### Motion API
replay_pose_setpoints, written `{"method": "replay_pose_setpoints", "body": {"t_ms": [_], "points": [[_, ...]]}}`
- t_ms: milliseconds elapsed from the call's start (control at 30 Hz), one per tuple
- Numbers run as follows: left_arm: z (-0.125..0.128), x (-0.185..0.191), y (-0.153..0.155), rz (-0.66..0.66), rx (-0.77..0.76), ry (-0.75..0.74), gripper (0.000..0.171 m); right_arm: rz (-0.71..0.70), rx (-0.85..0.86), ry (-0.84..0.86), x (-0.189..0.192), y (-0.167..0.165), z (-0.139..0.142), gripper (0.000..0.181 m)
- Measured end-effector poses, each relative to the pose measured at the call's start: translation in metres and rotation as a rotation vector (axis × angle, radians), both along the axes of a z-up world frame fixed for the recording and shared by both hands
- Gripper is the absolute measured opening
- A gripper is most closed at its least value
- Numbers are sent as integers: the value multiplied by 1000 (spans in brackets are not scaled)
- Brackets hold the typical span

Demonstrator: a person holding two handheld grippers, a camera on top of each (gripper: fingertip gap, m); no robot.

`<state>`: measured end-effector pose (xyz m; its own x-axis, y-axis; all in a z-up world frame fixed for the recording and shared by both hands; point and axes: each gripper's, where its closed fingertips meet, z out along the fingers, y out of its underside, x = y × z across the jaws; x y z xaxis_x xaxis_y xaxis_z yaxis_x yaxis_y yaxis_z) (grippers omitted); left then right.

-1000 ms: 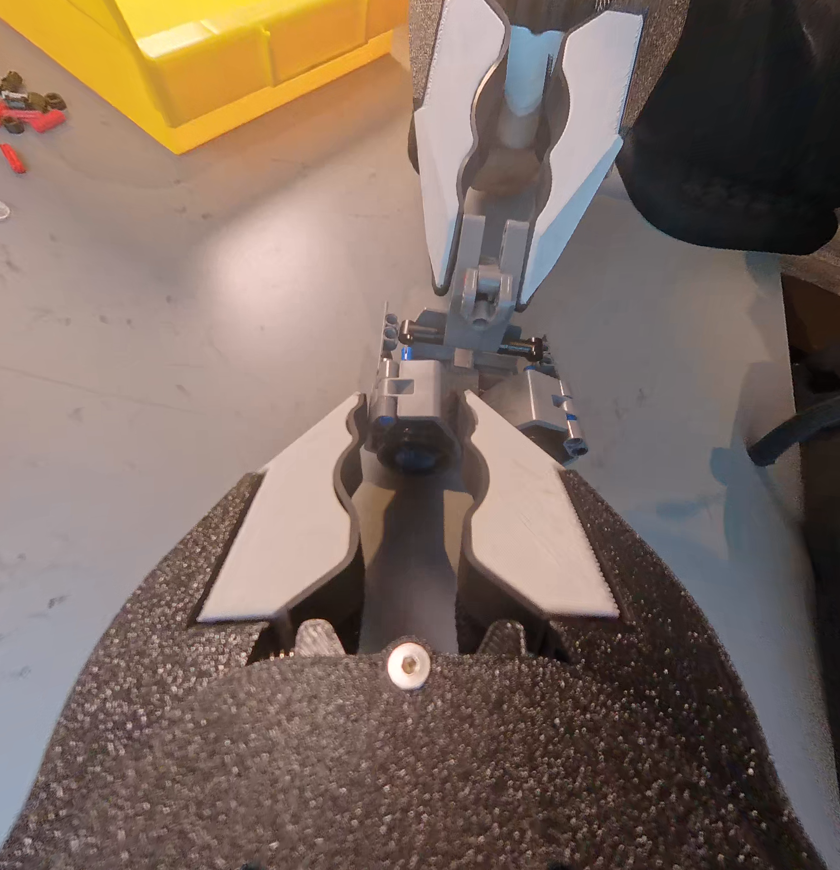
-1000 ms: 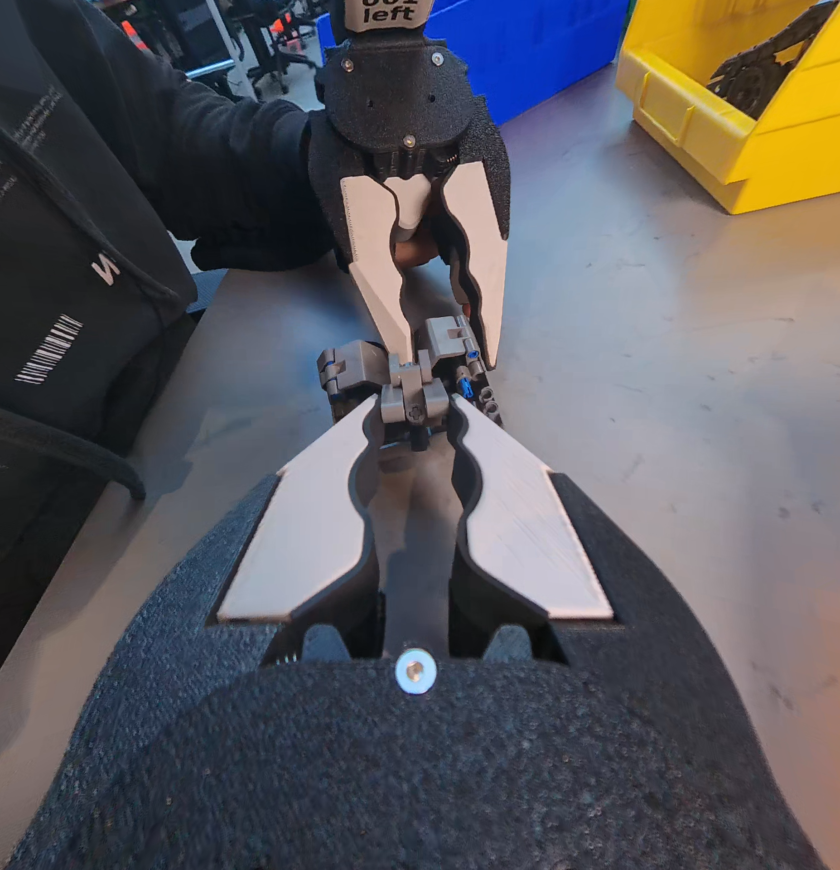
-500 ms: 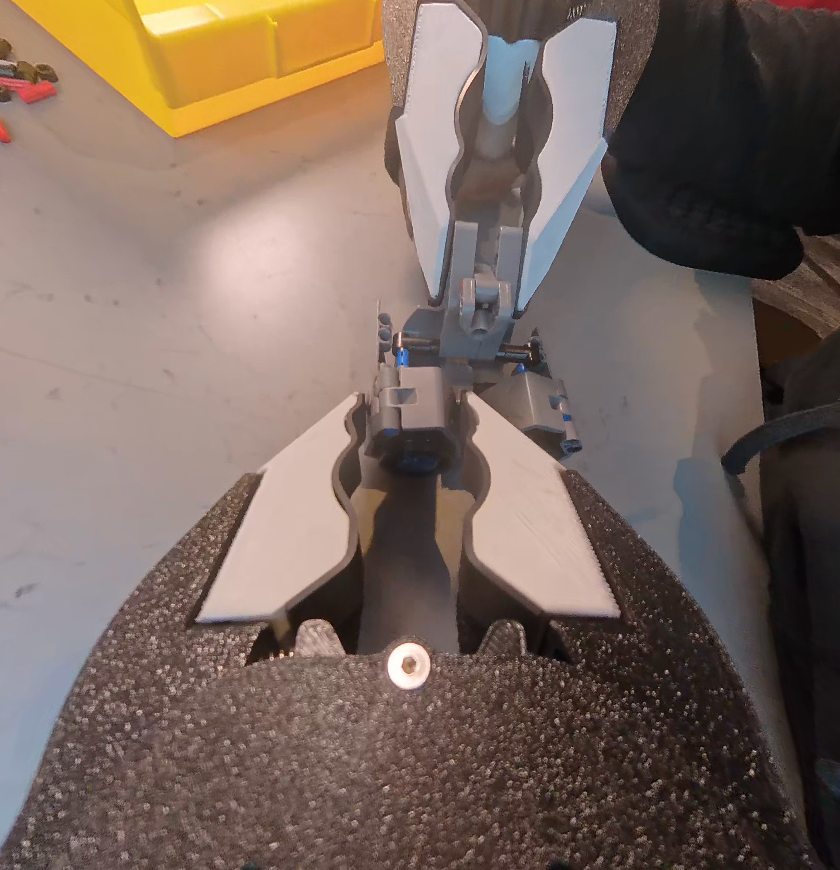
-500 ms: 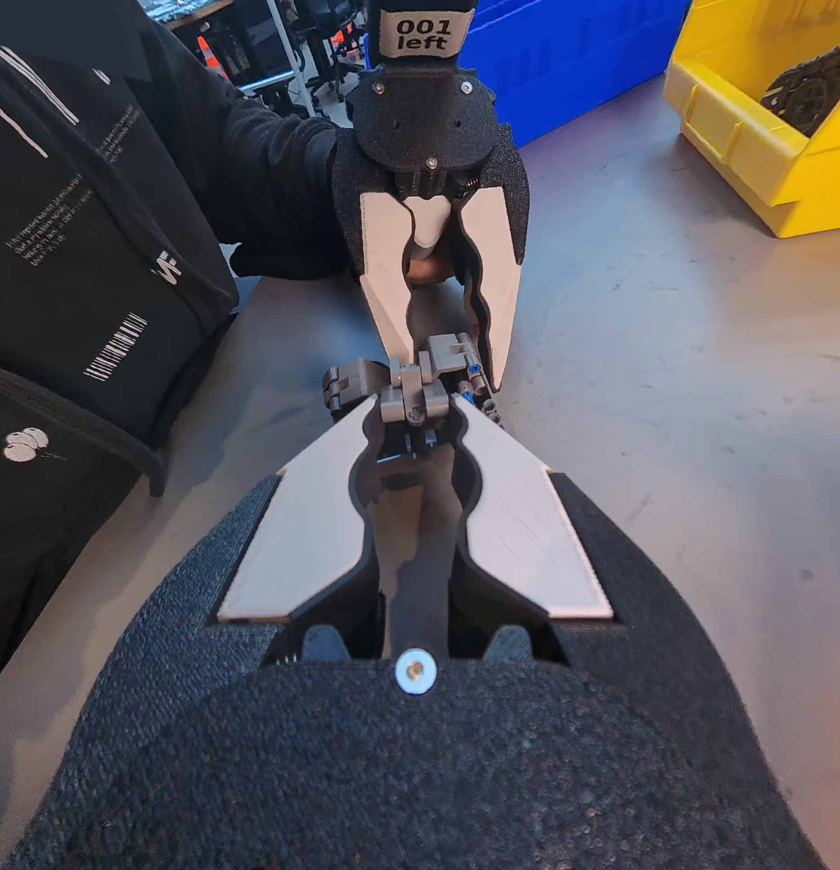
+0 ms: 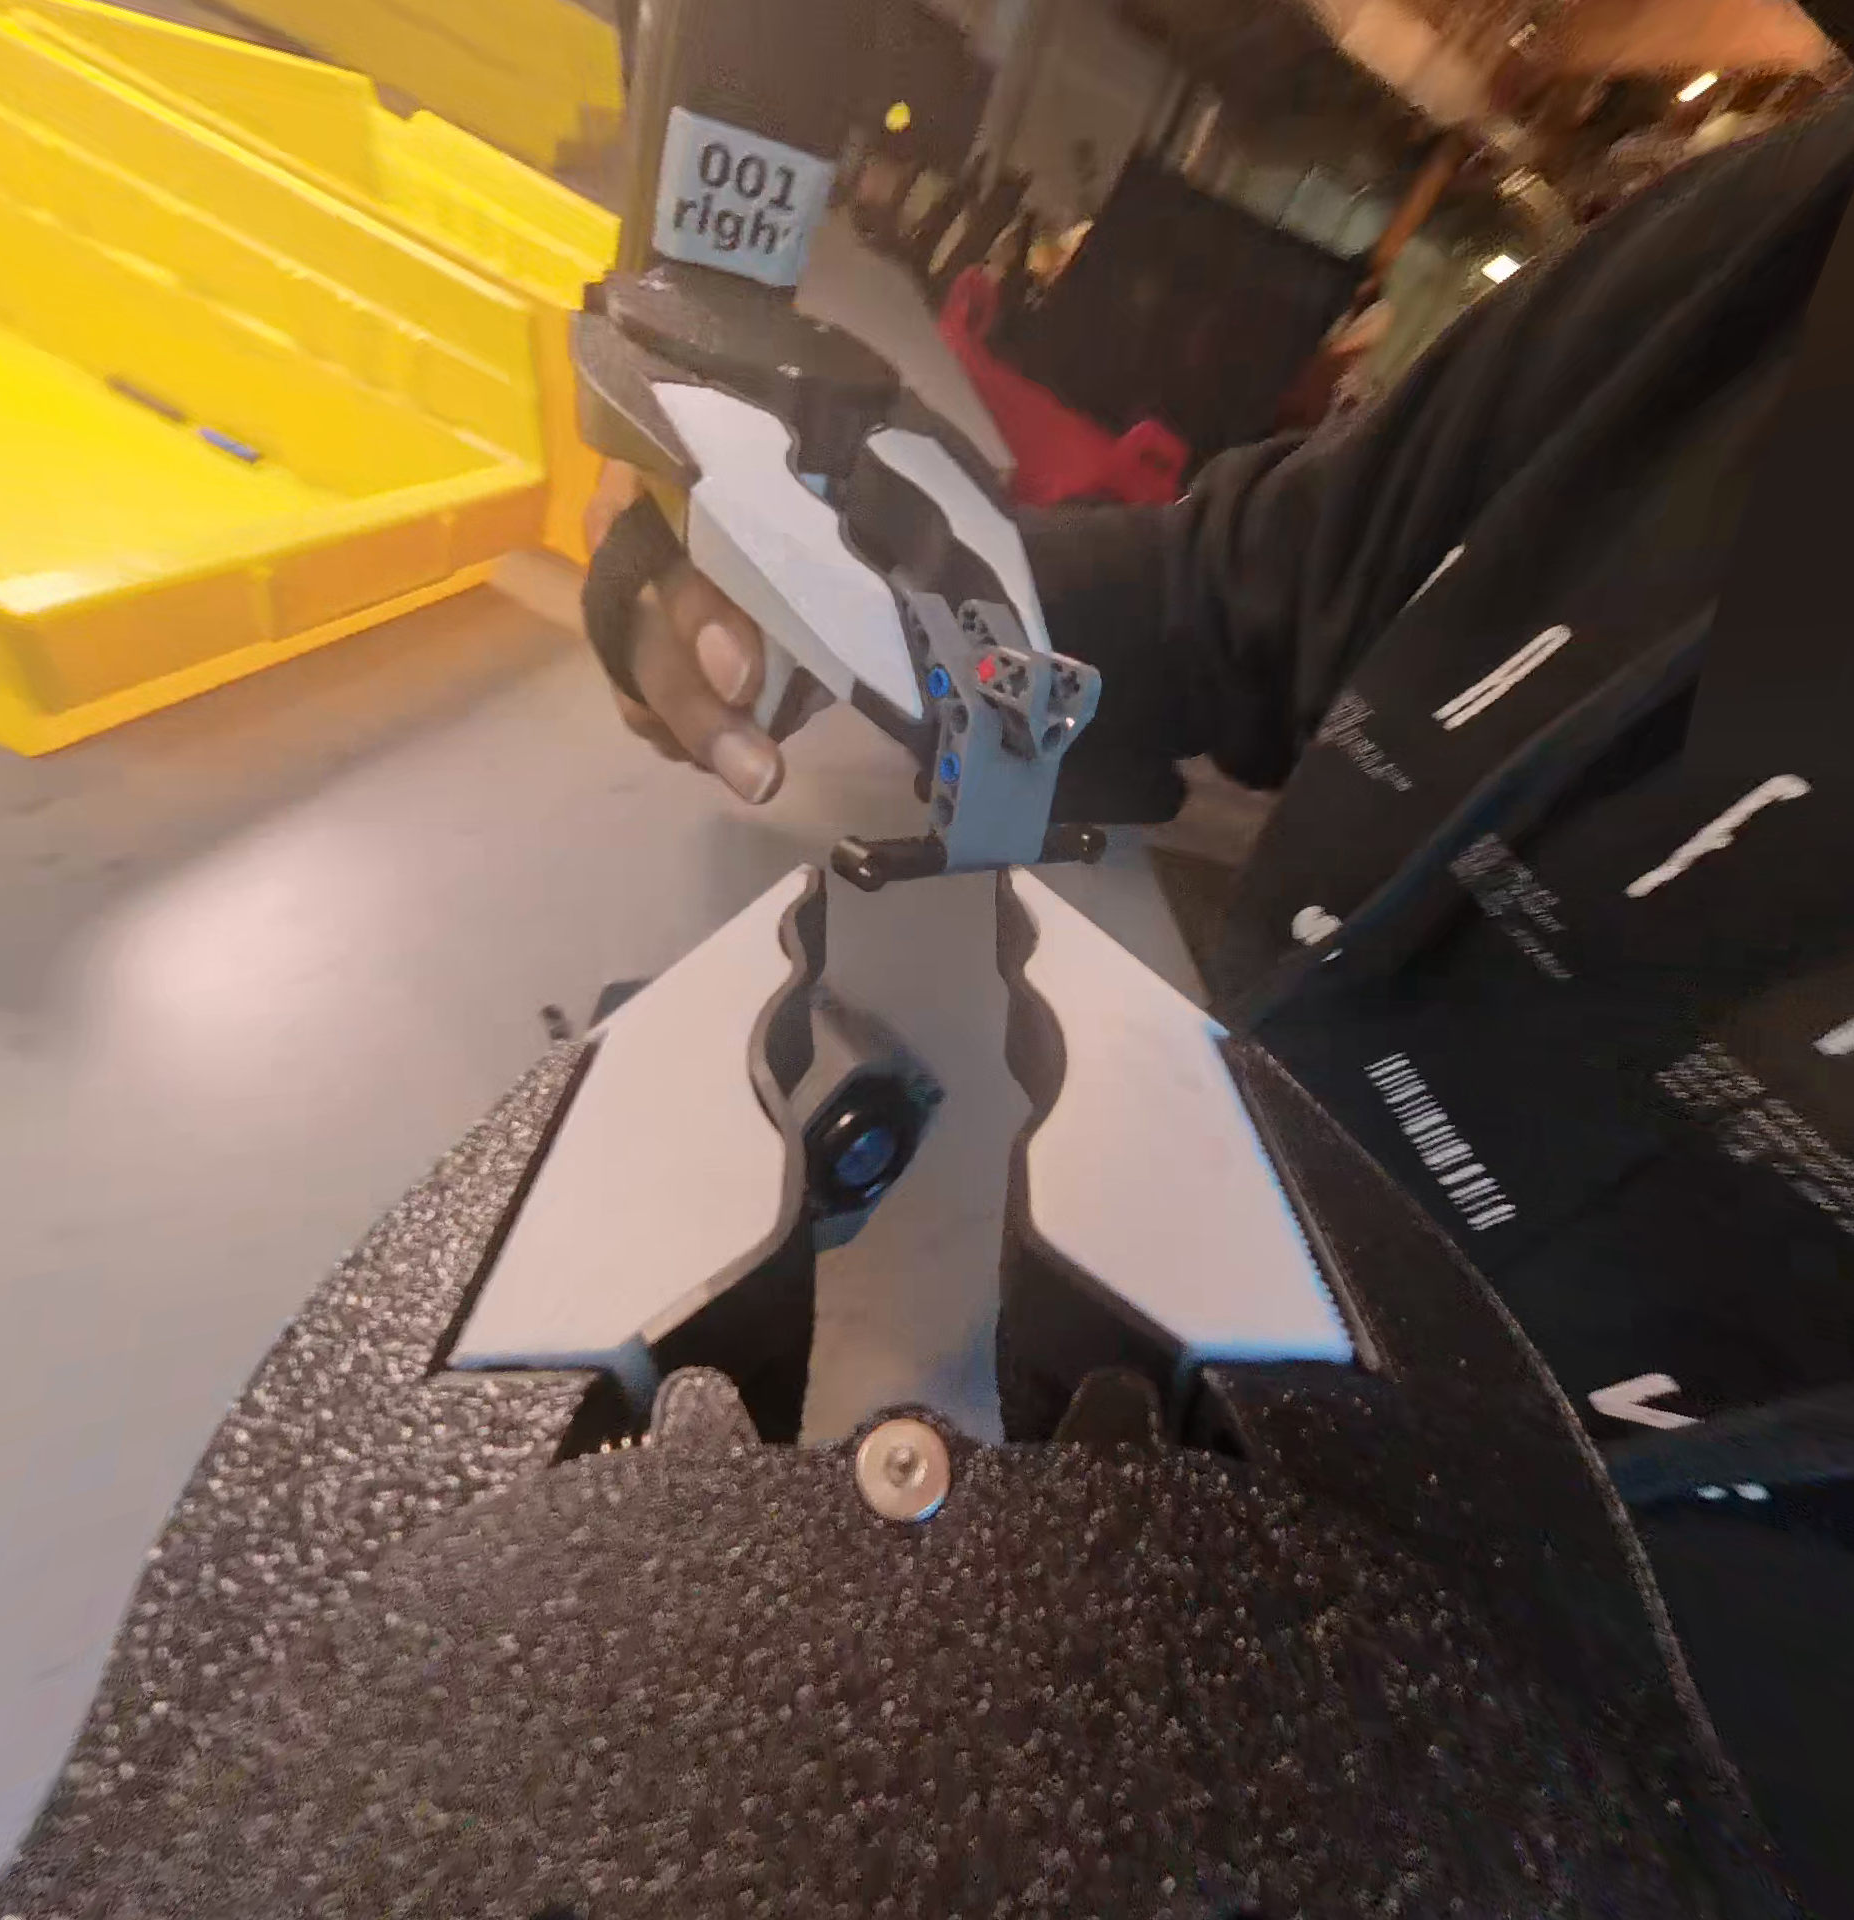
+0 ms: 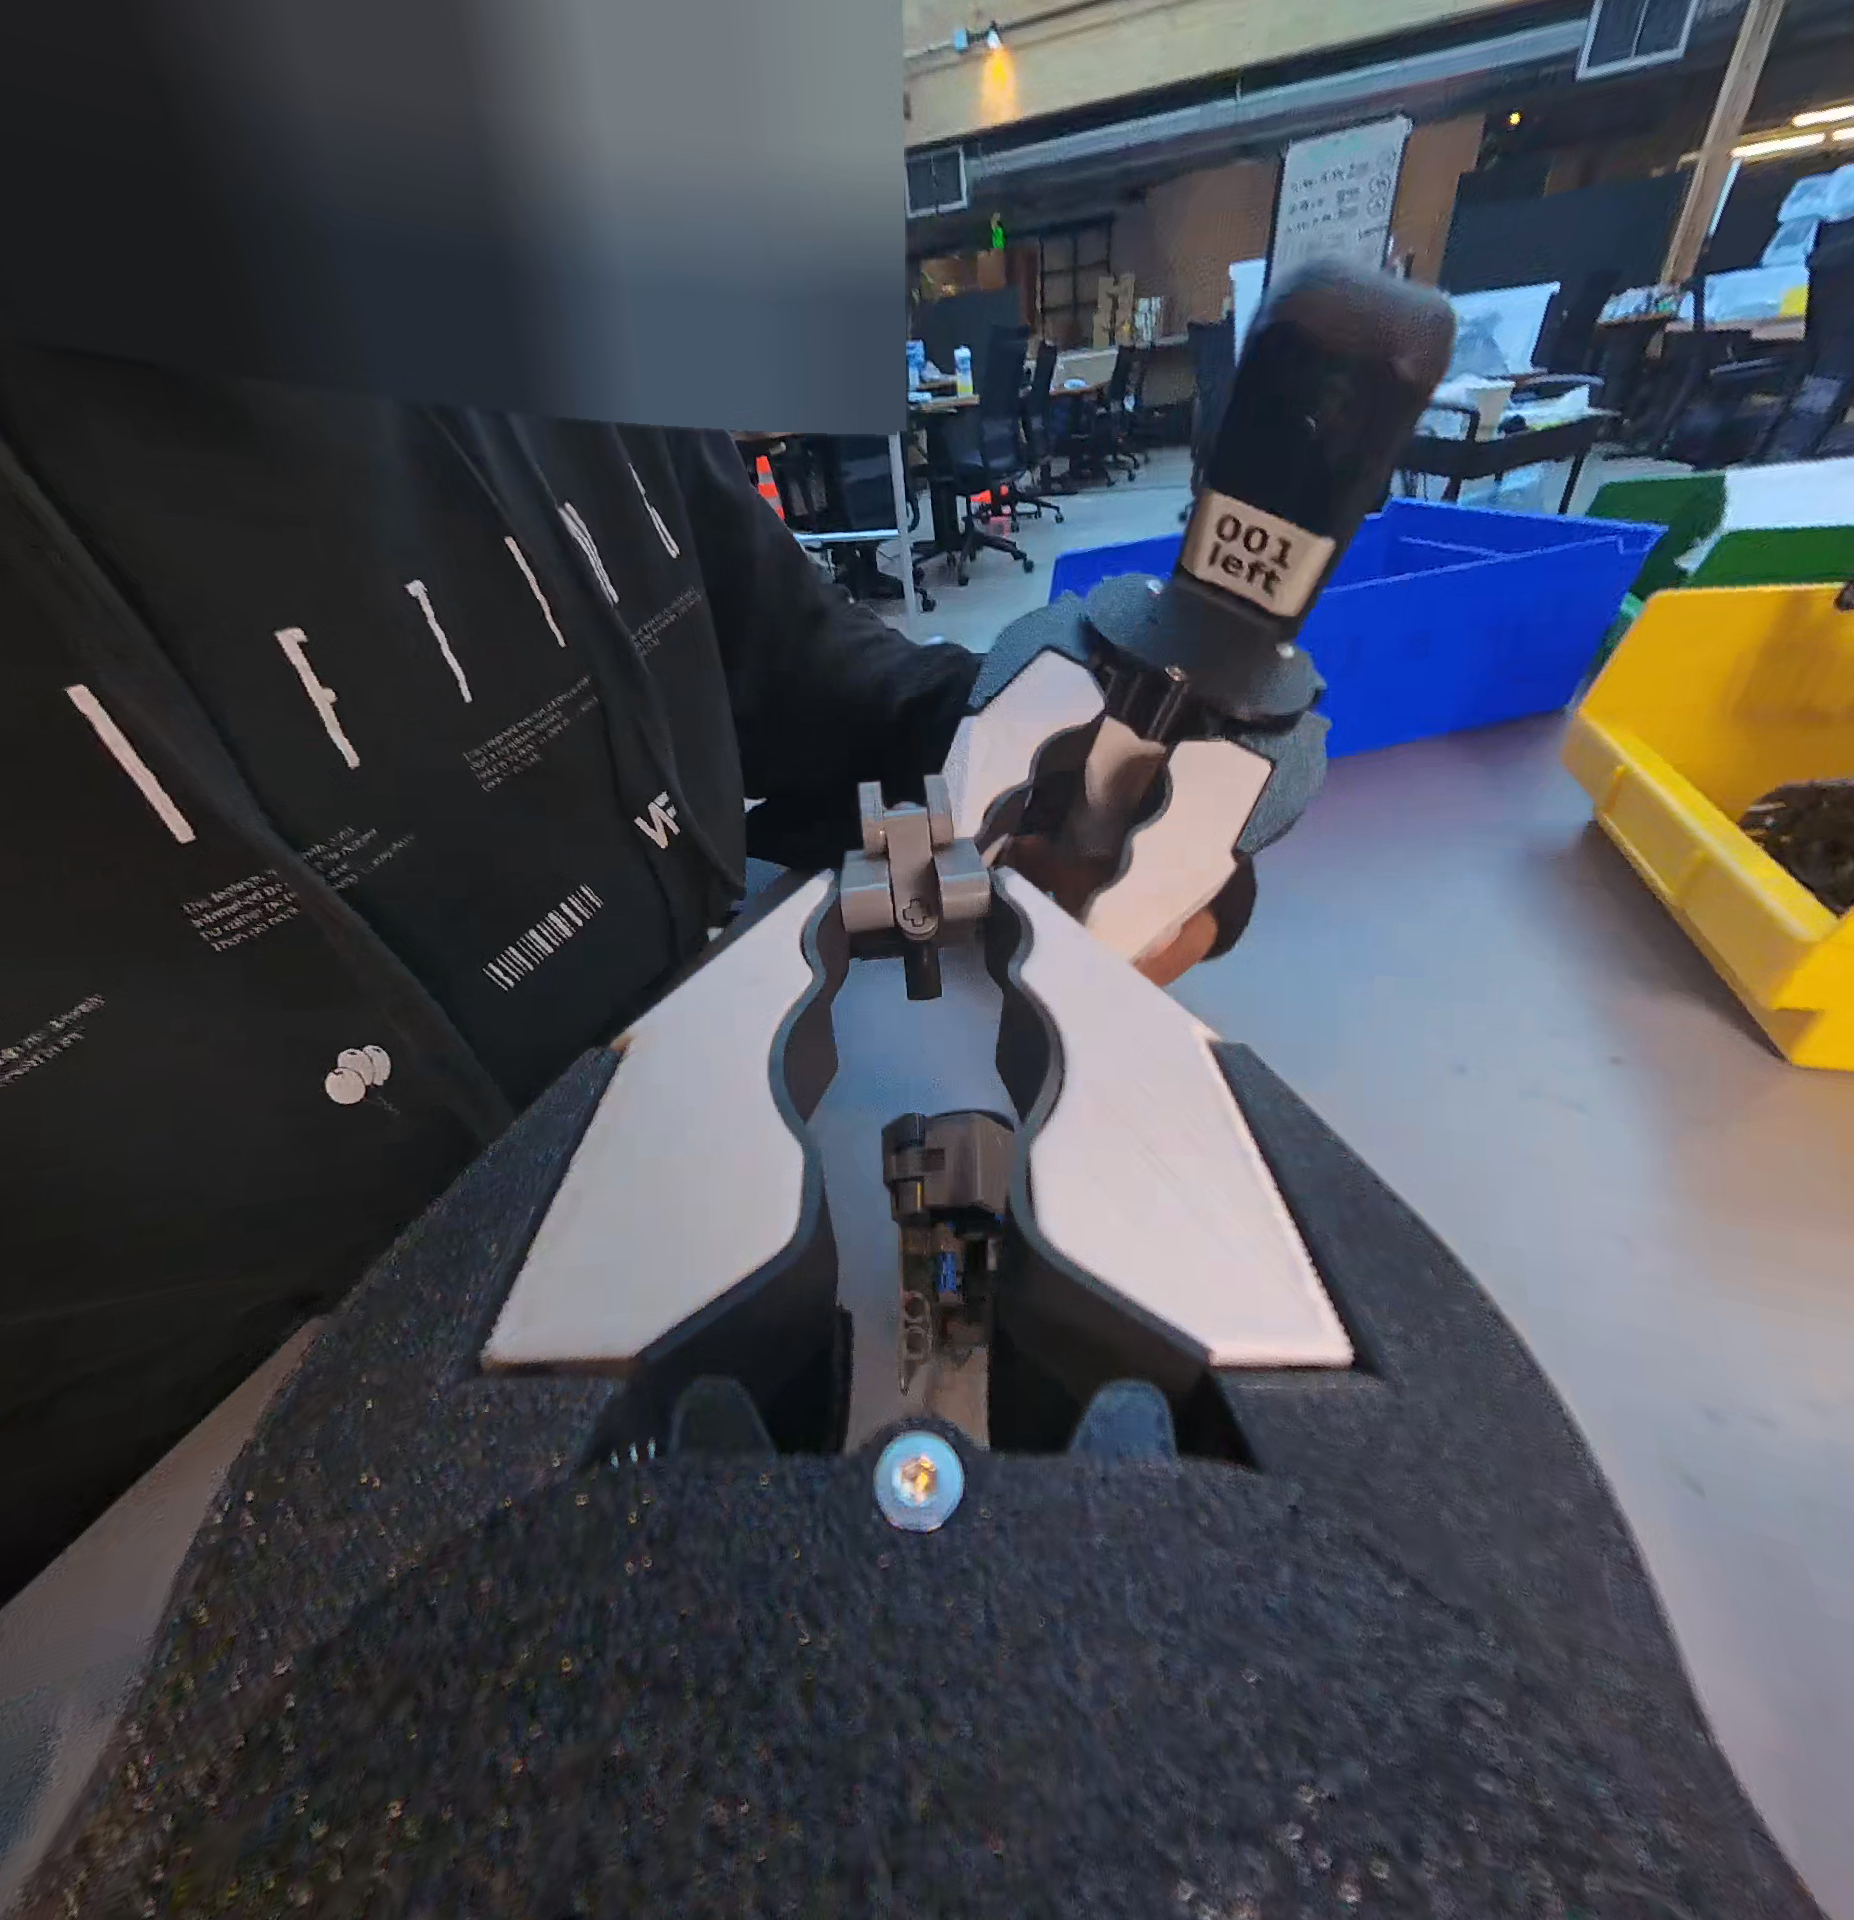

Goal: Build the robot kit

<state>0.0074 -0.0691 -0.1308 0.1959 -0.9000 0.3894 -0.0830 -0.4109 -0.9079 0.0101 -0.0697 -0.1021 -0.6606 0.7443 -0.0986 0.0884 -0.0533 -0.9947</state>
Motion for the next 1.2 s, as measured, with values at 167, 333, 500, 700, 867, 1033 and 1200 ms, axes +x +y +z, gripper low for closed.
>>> {"method": "replay_pose_setpoints", "body": {"t_ms": [167,333,500,700,867,1033,1200], "points": [[23,2,-13,-91,-55,-169,21,40,-7,1,10,-8,7,25],[38,2,-22,-159,-168,-311,17,39,25,-6,11,-14,7,25],[41,-1,-25,-206,-310,-379,25,7,143,-38,11,-14,1,25],[33,4,-25,-191,-324,-338,11,0,207,-60,14,-16,-3,25],[39,-1,-20,-127,-184,-335,7,-104,140,-57,6,0,3,15],[45,-11,-10,-18,-23,-319,7,-138,-20,-120,3,4,-2,49],[36,-14,0,95,136,-194,6,-194,-74,-158,-6,-5,-6,45]]}}
